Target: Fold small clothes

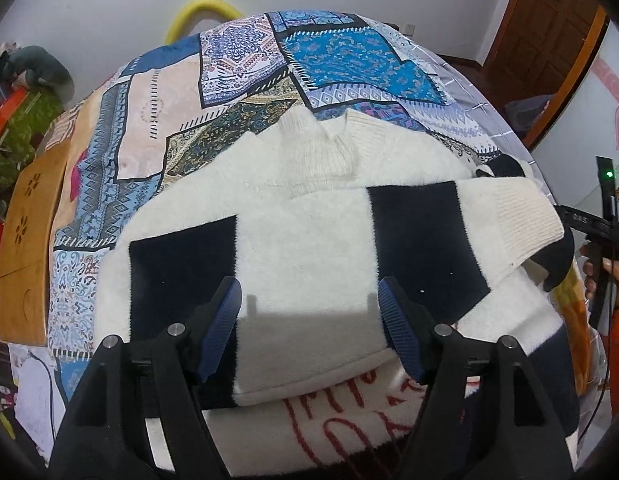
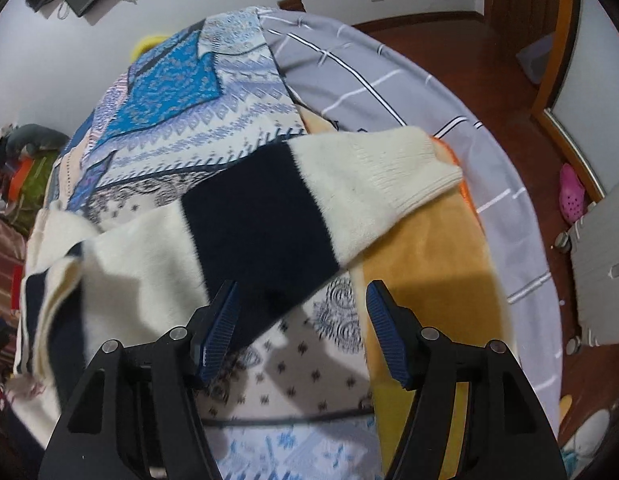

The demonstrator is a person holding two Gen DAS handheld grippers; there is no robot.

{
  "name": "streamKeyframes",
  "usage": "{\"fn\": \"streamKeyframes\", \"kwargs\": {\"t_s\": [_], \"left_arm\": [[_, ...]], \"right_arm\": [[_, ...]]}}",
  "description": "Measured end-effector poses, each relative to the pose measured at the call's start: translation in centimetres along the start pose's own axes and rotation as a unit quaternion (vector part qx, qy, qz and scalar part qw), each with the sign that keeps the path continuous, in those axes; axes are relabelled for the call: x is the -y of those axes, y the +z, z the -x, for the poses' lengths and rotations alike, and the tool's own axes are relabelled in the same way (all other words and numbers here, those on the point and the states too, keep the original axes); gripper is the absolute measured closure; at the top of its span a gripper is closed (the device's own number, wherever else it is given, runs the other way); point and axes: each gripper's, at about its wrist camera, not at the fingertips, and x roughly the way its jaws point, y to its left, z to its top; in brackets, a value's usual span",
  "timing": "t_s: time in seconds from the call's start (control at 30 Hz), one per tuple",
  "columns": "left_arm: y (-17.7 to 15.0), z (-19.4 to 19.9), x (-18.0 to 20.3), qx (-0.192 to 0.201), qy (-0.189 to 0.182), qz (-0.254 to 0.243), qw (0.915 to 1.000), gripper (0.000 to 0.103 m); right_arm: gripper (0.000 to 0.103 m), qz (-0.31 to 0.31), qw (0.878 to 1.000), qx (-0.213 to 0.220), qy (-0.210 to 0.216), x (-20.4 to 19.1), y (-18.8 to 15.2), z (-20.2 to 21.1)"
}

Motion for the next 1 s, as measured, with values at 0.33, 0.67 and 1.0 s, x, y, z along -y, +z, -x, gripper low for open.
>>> {"fn": "streamKeyframes", "kwargs": {"t_s": [0.33,0.67,1.0], "left_arm": [[0.2,0.0,-0.6,0.005,0.009,0.01,0.9999,0.033],[0.2,1.2,0.4,0.021,0.012,-0.002,0.9997,0.033],[-0.2,4.1,0.7,0.046,0.006,-0.009,0.9989,0.033]], "right_arm": [[0.061,-0.034,0.999,0.011,-0.002,1.5,1.9,-2.5],[0.096,0.013,0.998,0.05,-0.021,0.2,2.5,1.2],[0.096,0.026,0.988,0.146,-0.029,-0.8,4.7,12.5]]}}
